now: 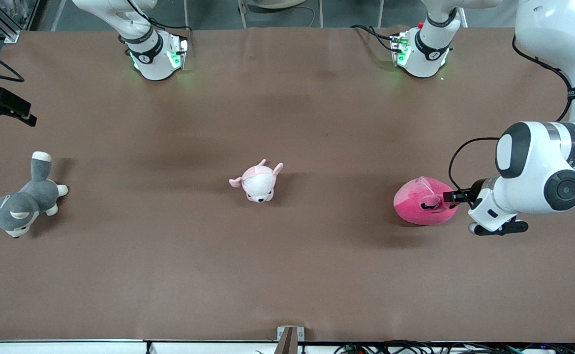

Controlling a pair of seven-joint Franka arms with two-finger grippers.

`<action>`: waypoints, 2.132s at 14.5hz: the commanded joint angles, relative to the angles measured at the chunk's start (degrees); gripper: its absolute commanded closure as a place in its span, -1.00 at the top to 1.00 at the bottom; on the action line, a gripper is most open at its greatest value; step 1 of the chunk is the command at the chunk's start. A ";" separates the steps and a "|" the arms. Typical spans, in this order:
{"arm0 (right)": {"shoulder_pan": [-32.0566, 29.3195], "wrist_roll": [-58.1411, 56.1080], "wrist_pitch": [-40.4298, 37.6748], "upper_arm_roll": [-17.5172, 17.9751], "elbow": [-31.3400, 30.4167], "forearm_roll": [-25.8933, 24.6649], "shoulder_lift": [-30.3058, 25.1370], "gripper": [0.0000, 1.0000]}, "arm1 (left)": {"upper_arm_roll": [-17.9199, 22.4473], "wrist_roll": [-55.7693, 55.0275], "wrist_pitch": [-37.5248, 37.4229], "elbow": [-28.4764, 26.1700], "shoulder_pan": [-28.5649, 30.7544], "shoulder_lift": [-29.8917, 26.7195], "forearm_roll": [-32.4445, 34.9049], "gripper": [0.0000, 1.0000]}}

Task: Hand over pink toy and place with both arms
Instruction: 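Reach the left gripper down and grasp the hot-pink plush toy, then carry the pink toy toward the middle while the right gripper approaches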

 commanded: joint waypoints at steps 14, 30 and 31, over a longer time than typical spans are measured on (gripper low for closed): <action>-2.76 -0.38 5.87 -0.11 -0.36 -0.07 7.92 1.00 | -9.11 -19.79 -9.91 7.15 -0.07 -5.59 -2.06 -0.99; 19.64 80.87 4.03 0.33 -1.33 14.69 7.07 1.00 | -38.75 -54.00 -6.00 17.11 -7.97 -4.01 -1.63 -0.99; 22.44 85.44 4.03 0.33 -1.33 14.79 6.72 1.00 | -38.75 -54.62 -5.29 17.11 -8.94 -3.74 -1.45 -0.99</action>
